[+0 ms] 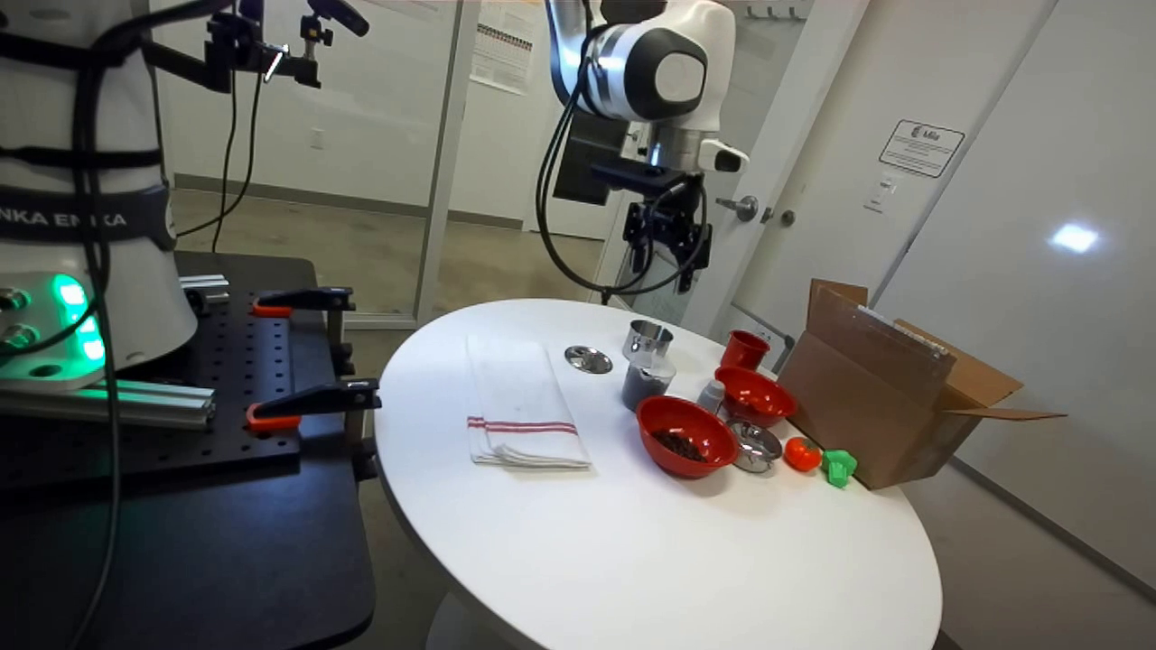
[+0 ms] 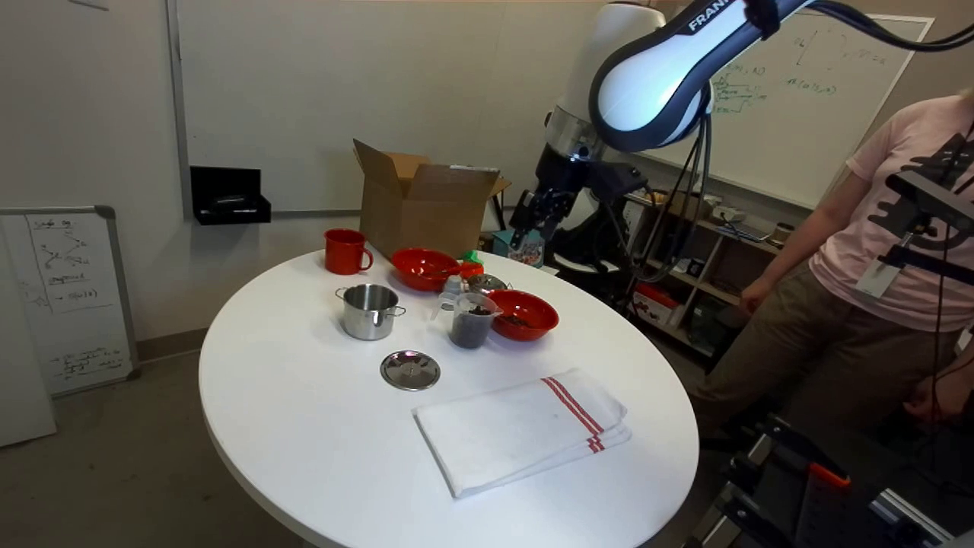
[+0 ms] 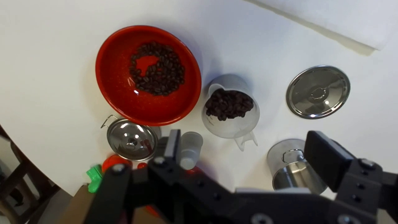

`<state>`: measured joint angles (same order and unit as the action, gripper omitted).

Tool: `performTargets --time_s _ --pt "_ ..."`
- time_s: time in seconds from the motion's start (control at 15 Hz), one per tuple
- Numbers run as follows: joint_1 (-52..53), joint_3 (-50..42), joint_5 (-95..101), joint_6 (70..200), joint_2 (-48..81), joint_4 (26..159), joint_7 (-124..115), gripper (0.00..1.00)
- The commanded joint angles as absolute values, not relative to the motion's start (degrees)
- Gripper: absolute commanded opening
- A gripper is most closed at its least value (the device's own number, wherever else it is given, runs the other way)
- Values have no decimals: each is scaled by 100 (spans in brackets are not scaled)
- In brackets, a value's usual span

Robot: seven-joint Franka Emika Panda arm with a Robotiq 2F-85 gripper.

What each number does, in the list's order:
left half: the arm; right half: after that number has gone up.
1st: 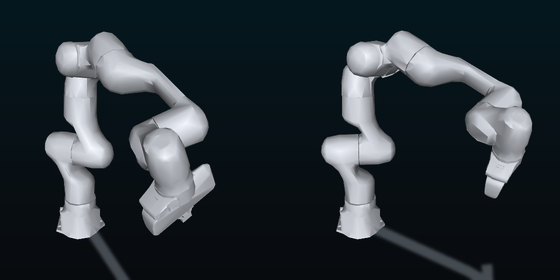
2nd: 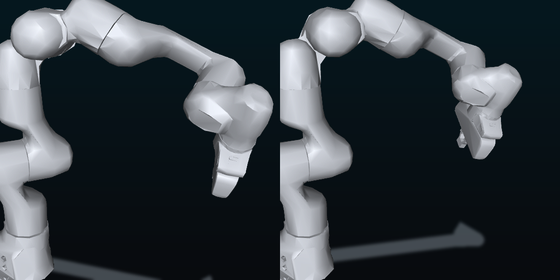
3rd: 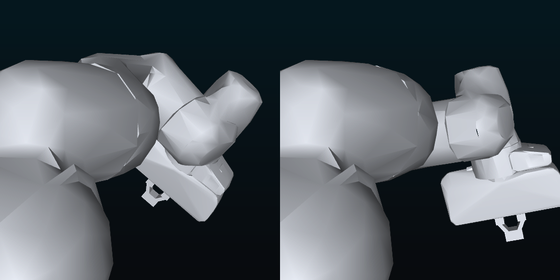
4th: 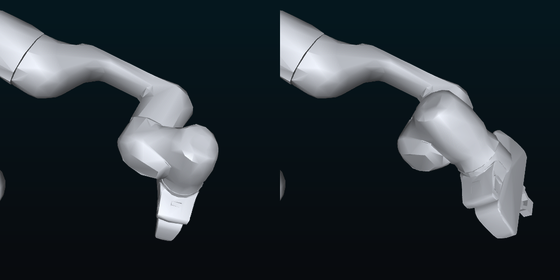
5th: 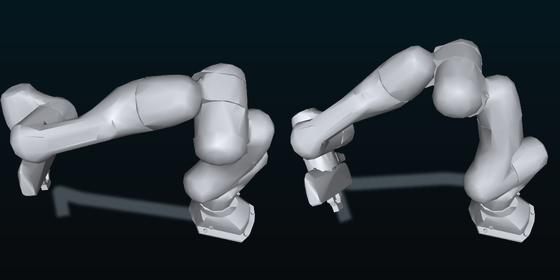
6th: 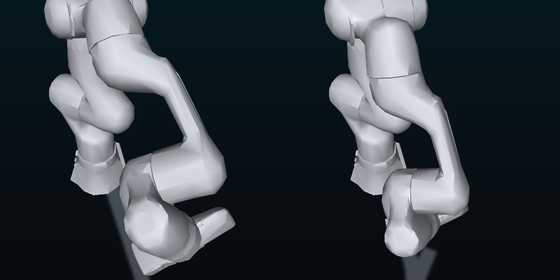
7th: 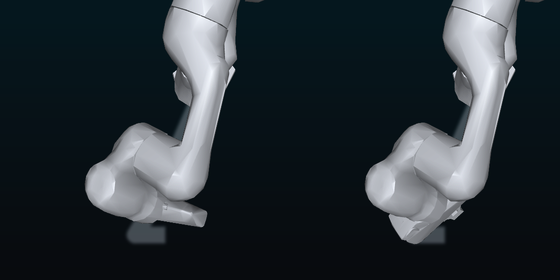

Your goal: Move the cup slightly down on the table

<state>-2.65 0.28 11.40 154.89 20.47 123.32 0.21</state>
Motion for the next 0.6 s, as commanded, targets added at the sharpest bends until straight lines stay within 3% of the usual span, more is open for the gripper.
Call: performTargets --time_s 0.0,0.53 --pt "-215 -64 1042 15552 2800 11546 307 100" --pt "-329 134 908 14745 4108 10005 982 100"
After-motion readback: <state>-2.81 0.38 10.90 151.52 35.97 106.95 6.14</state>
